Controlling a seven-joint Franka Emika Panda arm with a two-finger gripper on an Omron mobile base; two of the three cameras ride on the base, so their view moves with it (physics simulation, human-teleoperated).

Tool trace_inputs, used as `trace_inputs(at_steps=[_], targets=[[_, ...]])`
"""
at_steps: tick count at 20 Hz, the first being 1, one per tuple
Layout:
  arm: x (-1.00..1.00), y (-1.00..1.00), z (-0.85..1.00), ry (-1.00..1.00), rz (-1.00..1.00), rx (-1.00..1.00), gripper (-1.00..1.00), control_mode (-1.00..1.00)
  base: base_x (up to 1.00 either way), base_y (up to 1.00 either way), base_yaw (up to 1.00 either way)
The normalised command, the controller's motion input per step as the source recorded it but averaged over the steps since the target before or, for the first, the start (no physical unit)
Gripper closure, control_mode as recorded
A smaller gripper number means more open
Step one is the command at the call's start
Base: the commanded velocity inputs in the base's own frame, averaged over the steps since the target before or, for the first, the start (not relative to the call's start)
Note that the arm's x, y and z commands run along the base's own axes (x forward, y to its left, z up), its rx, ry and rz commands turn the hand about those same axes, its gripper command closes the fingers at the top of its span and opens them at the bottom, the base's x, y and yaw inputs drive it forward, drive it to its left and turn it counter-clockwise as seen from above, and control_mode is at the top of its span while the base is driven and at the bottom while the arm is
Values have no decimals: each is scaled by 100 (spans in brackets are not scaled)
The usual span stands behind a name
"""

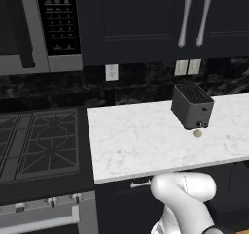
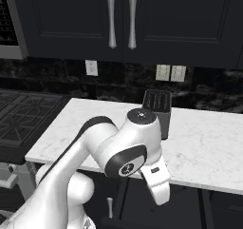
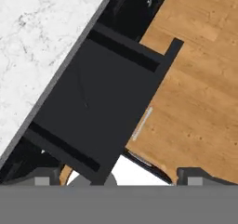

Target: Pick the ladle from the drawer and place it on the counter.

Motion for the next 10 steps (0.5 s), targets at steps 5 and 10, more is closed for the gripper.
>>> trace_inputs(at_steps=[5,10], targets=[[0,-68,-95,42,-36,25,-100,-100,0,0,0],[0,-35,-81,11,-30,26,-100,-100,0,0,0]])
